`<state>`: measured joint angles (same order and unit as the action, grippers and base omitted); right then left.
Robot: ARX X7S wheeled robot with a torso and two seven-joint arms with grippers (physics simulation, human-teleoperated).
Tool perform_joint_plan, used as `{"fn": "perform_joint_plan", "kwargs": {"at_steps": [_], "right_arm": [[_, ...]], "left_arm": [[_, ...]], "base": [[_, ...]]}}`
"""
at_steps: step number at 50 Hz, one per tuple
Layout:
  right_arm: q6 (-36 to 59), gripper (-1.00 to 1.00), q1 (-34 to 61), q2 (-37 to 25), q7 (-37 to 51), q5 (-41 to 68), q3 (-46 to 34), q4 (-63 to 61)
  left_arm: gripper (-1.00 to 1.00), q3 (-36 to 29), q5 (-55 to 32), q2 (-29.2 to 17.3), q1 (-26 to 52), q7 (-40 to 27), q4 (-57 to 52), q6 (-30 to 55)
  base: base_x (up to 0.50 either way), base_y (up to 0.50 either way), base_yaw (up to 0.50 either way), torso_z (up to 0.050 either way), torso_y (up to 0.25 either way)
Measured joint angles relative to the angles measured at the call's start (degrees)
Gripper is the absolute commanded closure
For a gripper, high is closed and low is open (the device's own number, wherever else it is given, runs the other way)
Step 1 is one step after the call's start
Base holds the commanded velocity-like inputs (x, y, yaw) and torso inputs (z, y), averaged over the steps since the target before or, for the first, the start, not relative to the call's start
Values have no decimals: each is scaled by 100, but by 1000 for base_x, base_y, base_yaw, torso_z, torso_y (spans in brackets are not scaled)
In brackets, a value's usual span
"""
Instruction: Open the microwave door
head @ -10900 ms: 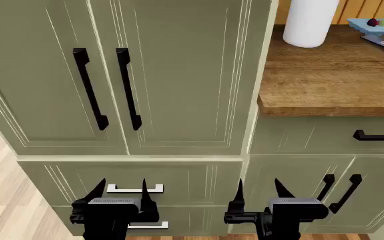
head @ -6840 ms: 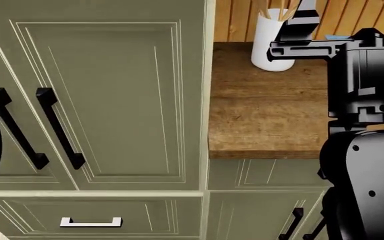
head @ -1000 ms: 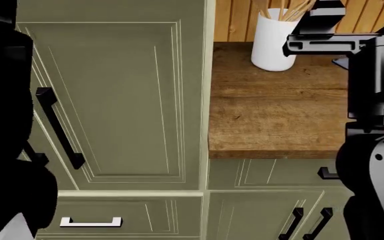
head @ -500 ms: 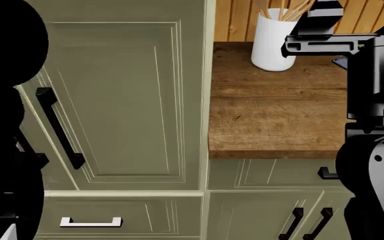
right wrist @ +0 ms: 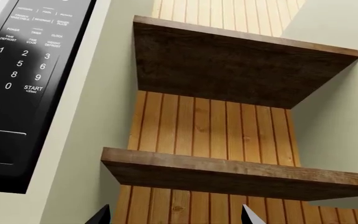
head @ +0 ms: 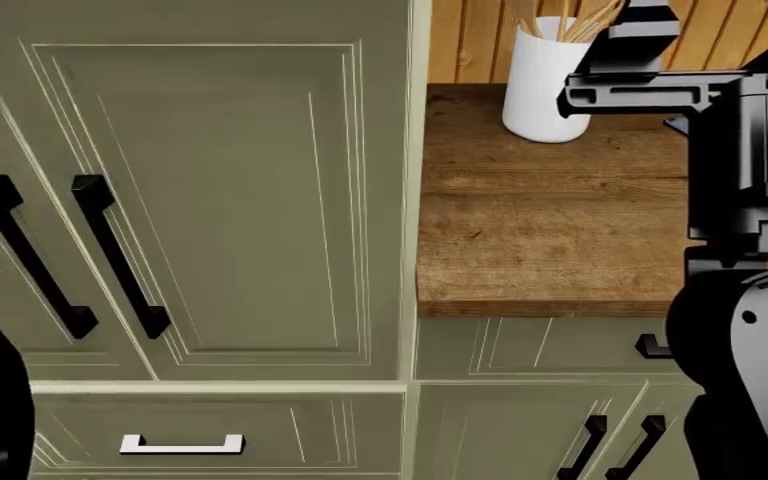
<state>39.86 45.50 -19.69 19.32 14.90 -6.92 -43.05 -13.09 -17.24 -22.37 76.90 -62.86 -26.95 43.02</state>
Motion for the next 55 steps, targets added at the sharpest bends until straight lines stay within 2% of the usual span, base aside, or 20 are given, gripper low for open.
{"fn": "perform_joint_plan", "kwargs": {"at_steps": [18, 35, 55], "right_arm": [[-35, -100, 23, -10, 20, 23, -39, 45], [-35, -100, 56, -10, 59, 21, -119, 65], [-2, -100, 127, -18, 98, 24, -213, 85]], "left_arm": [[-100, 542, 262, -534, -420, -353, -568, 295], [-100, 1291, 233, -1228, -634, -319, -1134, 861], [-100, 1503, 300, -1992, -519, 89, -618, 1073]], "base": [[0, 0, 0, 0, 0], [0, 0, 0, 0, 0], [0, 0, 0, 0, 0]]}}
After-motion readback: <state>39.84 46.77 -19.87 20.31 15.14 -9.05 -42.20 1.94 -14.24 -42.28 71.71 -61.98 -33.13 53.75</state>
